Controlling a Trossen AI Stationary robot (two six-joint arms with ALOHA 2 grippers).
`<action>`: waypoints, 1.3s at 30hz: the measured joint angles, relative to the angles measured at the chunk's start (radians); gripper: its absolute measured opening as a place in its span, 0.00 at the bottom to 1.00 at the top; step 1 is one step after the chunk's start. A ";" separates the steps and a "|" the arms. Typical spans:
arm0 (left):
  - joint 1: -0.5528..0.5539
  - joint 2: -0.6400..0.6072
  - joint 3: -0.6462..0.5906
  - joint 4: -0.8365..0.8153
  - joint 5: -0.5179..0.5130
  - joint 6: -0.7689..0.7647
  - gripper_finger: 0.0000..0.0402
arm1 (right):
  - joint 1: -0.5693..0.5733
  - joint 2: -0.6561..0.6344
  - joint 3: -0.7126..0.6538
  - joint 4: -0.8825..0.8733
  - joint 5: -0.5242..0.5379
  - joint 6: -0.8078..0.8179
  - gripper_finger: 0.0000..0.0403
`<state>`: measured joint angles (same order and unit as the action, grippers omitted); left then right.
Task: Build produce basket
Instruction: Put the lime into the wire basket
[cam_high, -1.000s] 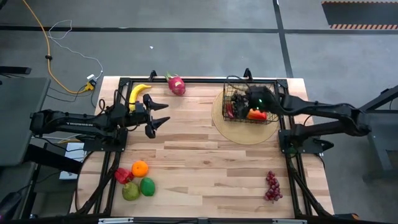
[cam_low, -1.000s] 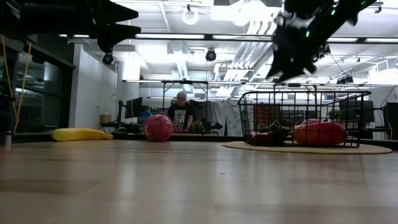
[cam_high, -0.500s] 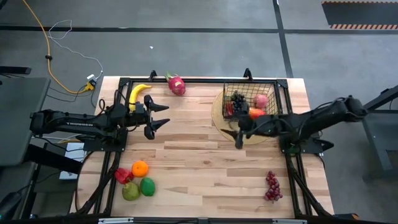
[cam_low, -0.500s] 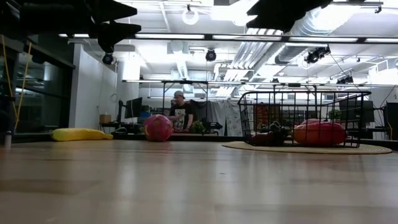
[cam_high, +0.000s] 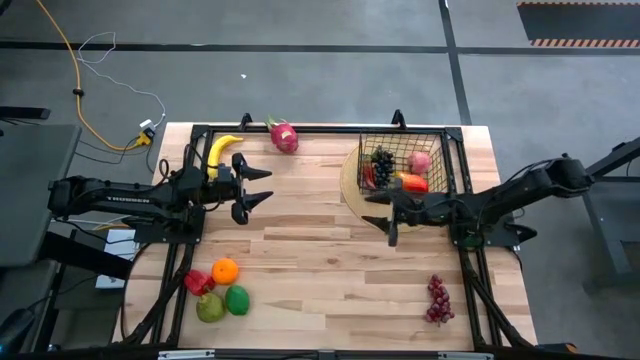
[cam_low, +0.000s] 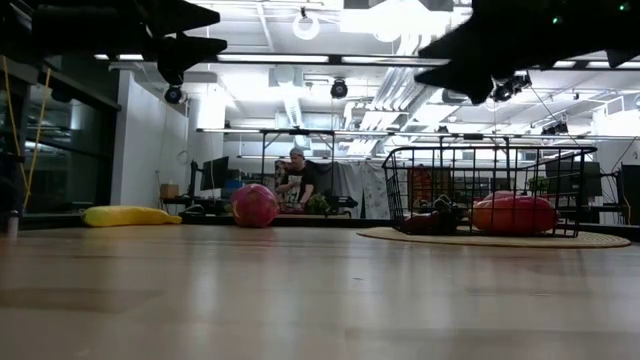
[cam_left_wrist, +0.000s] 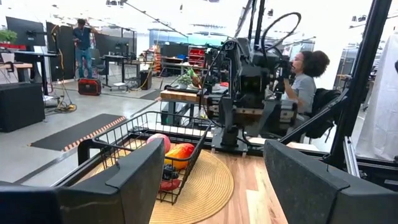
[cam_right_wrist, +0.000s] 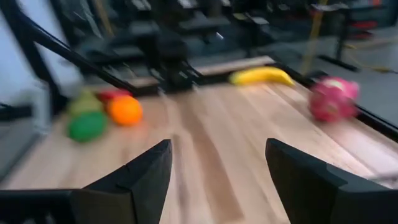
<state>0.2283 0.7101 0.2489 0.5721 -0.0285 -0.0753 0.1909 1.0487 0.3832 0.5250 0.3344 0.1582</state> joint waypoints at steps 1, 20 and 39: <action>0.000 0.000 0.000 0.000 0.009 0.000 0.66 | 0.000 -0.004 -0.004 0.027 -0.014 -0.003 0.62; -0.025 0.000 0.005 -0.011 0.049 -0.093 0.66 | 0.000 -0.002 0.001 0.033 -0.020 -0.053 0.62; -0.637 0.277 0.477 -0.845 -0.155 -0.109 0.82 | 0.000 -0.002 0.001 0.002 -0.020 -0.027 0.62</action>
<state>-0.4089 0.9869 0.7258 -0.2733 -0.1832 -0.1843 0.1909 1.0464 0.3843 0.5269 0.3146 0.1314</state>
